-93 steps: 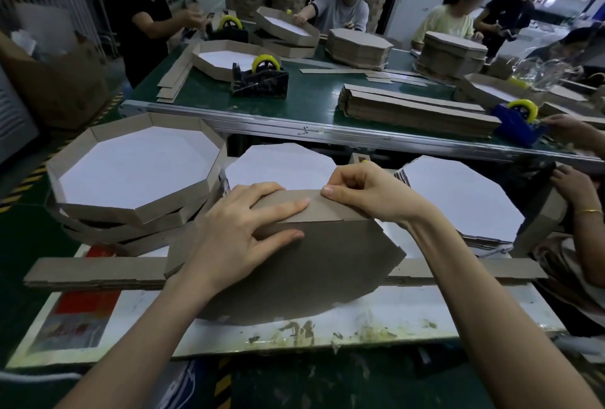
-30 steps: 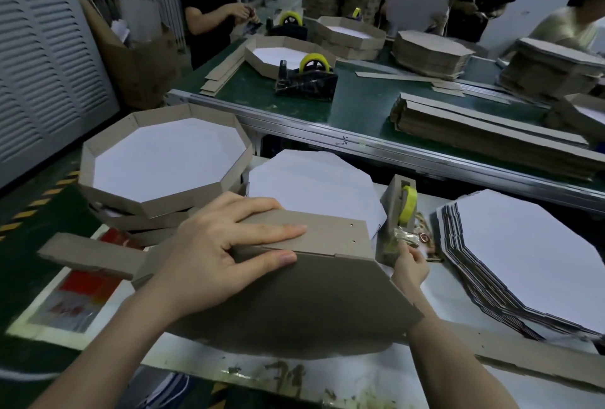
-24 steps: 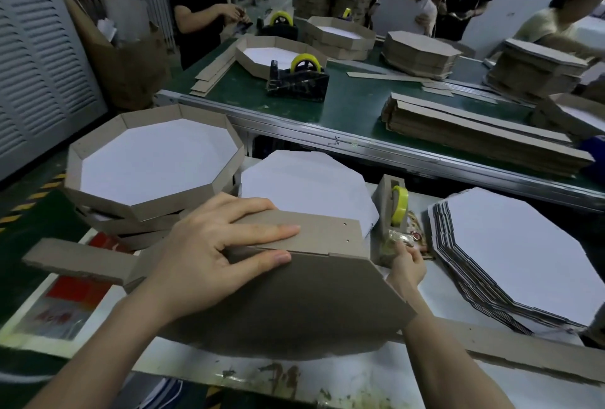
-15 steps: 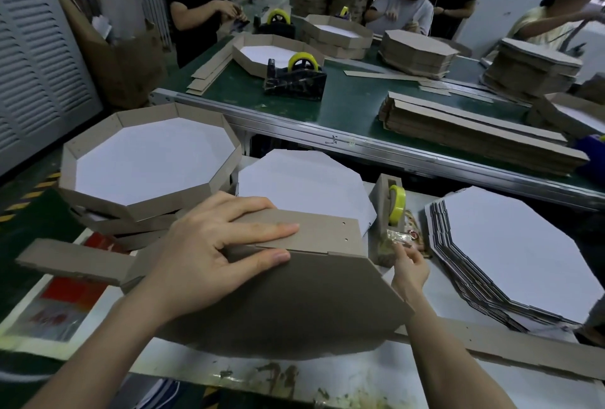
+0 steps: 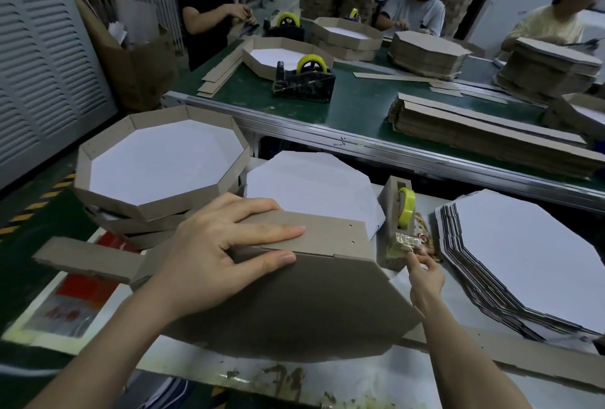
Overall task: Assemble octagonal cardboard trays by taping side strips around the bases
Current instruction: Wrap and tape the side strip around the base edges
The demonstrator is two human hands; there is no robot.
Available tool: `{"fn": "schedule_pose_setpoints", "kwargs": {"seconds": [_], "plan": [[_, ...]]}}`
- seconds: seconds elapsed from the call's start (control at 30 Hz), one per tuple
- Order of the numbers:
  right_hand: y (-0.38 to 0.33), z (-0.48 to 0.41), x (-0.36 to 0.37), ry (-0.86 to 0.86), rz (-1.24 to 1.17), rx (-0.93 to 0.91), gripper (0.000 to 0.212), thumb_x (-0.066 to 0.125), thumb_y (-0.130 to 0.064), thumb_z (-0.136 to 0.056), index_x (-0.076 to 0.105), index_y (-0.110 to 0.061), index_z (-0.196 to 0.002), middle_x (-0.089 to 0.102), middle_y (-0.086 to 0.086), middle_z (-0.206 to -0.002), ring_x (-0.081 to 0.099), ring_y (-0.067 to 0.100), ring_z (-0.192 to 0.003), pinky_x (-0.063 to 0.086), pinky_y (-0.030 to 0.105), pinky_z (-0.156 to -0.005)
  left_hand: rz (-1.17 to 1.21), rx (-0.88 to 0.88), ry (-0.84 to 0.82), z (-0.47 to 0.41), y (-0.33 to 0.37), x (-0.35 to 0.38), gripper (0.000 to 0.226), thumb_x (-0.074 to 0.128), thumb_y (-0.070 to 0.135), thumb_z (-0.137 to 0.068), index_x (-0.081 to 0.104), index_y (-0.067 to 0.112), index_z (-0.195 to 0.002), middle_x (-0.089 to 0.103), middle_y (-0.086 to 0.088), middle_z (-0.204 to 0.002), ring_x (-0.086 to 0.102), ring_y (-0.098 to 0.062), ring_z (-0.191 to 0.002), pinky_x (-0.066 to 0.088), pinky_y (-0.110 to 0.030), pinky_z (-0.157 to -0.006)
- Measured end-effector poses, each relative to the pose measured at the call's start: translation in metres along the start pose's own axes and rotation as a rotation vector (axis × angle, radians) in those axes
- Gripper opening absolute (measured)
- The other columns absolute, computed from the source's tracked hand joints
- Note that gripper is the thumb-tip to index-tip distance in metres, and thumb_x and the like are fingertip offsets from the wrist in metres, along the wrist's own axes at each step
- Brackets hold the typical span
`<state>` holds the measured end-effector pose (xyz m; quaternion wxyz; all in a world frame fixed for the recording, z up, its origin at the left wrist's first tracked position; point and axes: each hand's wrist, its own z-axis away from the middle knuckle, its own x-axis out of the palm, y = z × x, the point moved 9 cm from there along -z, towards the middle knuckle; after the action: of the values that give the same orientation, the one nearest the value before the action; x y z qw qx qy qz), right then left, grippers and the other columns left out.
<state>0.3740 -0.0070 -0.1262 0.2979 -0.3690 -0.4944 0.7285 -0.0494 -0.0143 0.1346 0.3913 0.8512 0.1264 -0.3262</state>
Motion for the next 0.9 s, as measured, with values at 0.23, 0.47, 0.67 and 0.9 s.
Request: {"fn": "schedule_pose_setpoints", "kwargs": {"seconds": [0.23,0.47,0.67,0.9], "plan": [[0.011,0.024,-0.002,-0.181,0.236,-0.043,0.018,0.064,-0.016,-0.095,0.07,0.001,-0.098,0.07,0.016,-0.098,0.061,0.023,-0.085,0.044,0.029,-0.074,0.002,-0.012,-0.009,0.0,0.001,0.001,0.03,0.054,0.068,-0.081,0.062,0.061,-0.109,0.058,0.026,-0.123,0.051,-0.005,-0.109,0.05,-0.041,-0.084],[-0.096,0.077,0.062,-0.509,0.286,-0.216,0.014,0.062,-0.016,-0.097,0.07,-0.008,-0.104,0.064,0.001,-0.079,0.056,0.015,-0.069,0.043,0.014,-0.048,-0.019,-0.014,-0.044,-0.002,0.004,0.0,0.038,0.049,0.067,-0.078,0.061,0.056,-0.112,0.049,0.034,-0.12,0.045,0.004,-0.111,0.039,-0.021,-0.09],[-0.195,0.16,0.072,-0.606,0.2,-0.48,0.009,0.062,-0.028,-0.097,0.071,-0.027,-0.098,0.067,-0.009,-0.101,0.061,0.007,-0.092,0.049,0.019,-0.068,0.019,-0.02,-0.075,-0.004,0.007,-0.005,0.035,0.046,0.07,-0.077,0.062,0.06,-0.107,0.052,0.031,-0.124,0.04,0.004,-0.122,0.038,-0.036,-0.102],[-0.275,0.272,0.057,-0.61,0.304,-1.1,0.011,0.069,-0.013,-0.091,0.075,-0.02,-0.095,0.052,-0.003,-0.089,0.05,0.004,-0.08,0.042,0.019,-0.068,0.294,-0.148,0.128,-0.013,0.001,-0.01,0.013,0.069,0.042,-0.083,0.072,0.029,-0.084,0.069,0.021,-0.087,0.061,0.002,-0.096,0.049,-0.025,-0.081]]}}
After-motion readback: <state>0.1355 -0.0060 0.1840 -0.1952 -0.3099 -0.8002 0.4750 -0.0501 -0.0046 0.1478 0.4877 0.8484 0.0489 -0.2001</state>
